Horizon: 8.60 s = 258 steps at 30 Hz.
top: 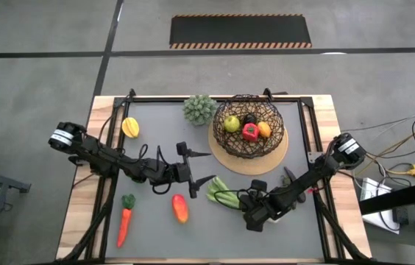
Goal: Build produce basket
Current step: Put the green celery into the black wire basket, then put the yellow starfruit into the black wire basket
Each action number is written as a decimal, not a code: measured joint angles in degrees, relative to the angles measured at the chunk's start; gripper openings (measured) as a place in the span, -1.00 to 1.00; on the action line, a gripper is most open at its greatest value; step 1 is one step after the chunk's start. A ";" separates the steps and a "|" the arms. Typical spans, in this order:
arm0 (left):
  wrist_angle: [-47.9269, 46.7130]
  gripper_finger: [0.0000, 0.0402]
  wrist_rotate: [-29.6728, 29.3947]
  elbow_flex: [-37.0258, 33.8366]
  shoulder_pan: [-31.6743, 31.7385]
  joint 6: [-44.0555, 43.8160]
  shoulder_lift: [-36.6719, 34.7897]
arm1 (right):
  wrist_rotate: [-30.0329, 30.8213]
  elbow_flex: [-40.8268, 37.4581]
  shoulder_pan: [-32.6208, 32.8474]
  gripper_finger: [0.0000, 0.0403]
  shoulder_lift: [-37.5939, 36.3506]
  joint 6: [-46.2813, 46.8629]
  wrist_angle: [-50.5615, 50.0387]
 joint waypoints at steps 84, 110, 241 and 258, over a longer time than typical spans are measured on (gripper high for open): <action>-0.48 0.69 -0.39 -9.60 0.00 9.01 -23.14 | 52.66 -12.28 -28.65 -0.45 -9.60 -12.50 44.20; -2.19 0.69 -1.84 -9.70 0.00 8.85 -23.14 | 15.47 -12.26 -27.63 -0.29 -26.09 -30.79 39.35; -108.51 -0.97 -9.43 6.65 44.77 -86.71 -4.79 | -1.21 -32.63 -16.89 -0.95 -45.64 -53.02 37.84; -72.90 -0.96 -15.16 7.94 11.80 -47.07 -15.09 | -1.21 -33.01 -17.01 -0.95 -45.59 -51.12 40.00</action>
